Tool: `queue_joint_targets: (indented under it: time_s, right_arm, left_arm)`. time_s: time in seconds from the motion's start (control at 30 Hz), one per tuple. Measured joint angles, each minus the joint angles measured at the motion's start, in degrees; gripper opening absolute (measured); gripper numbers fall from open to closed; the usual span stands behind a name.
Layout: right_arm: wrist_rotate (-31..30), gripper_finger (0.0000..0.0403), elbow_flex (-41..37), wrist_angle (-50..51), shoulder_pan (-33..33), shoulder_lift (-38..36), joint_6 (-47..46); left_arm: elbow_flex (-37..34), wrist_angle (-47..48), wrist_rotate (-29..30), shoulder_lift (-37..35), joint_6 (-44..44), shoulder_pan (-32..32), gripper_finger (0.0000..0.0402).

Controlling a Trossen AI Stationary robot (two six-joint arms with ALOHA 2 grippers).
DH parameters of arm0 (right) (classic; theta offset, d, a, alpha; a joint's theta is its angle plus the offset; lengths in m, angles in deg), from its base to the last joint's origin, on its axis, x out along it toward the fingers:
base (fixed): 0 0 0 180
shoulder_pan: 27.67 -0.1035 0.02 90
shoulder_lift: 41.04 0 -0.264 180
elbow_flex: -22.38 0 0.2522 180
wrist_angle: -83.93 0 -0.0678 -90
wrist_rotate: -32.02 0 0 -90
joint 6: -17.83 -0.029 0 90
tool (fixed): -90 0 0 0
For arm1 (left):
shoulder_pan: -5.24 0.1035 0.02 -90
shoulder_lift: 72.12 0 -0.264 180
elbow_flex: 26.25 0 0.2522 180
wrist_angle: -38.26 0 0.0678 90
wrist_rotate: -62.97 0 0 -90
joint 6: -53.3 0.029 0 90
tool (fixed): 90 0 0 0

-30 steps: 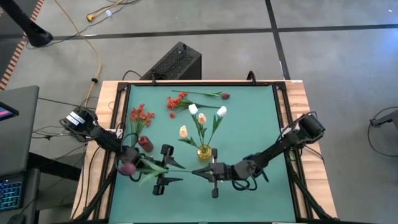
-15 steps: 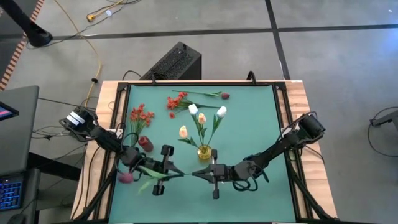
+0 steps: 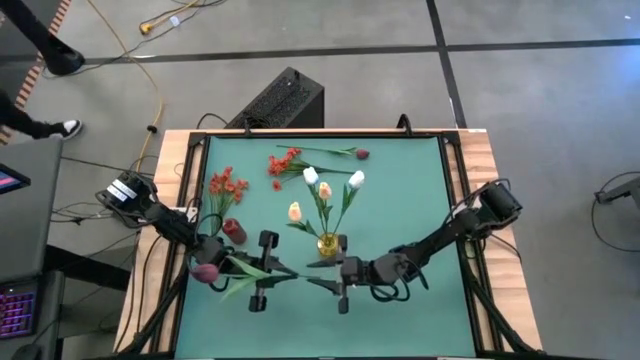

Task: Sort flowers into vase by color
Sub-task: Put the bottom red flower into the red vase

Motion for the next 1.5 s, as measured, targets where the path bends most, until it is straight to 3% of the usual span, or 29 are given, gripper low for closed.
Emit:
queue_joint_targets:
  time_s: [0.13,0.3,0.53,0.83,1.2,1.5]
  right_arm:
    - [-0.03,0.0245,-0.03,0.11,-0.2,-0.36,1.06]
    - [-0.04,0.0274,-0.02,7.84,-1.56,-3.27,2.37]
    - [-0.18,0.0276,-0.02,25.11,-2.82,-9.43,-1.29]
    - [-0.2,0.0276,-0.02,31.29,-2.62,-10.32,-6.56]
    - [-0.17,0.0276,-0.02,32.42,-2.89,-10.3,-7.3]
    - [-0.13,0.0276,-0.12,33.82,-3.19,-10.3,-8.66]
  left_arm:
    - [-0.02,4.75,1.51,-3.43,-1.19,-0.61,0.0]
    - [-0.02,20.36,4.12,-13.67,-5.77,-1.44,0.0]
    - [-0.02,46.27,4.87,-29.82,-19.58,-2.09,0.0]
    - [-0.02,73.52,3.4,-43.53,-30.53,-3.28,0.0]
    - [0.51,98.75,13.63,-54.66,-43.03,-3.18,0.0]
    - [12.32,120.5,15.82,-58.84,-47.07,-3.17,0.0]
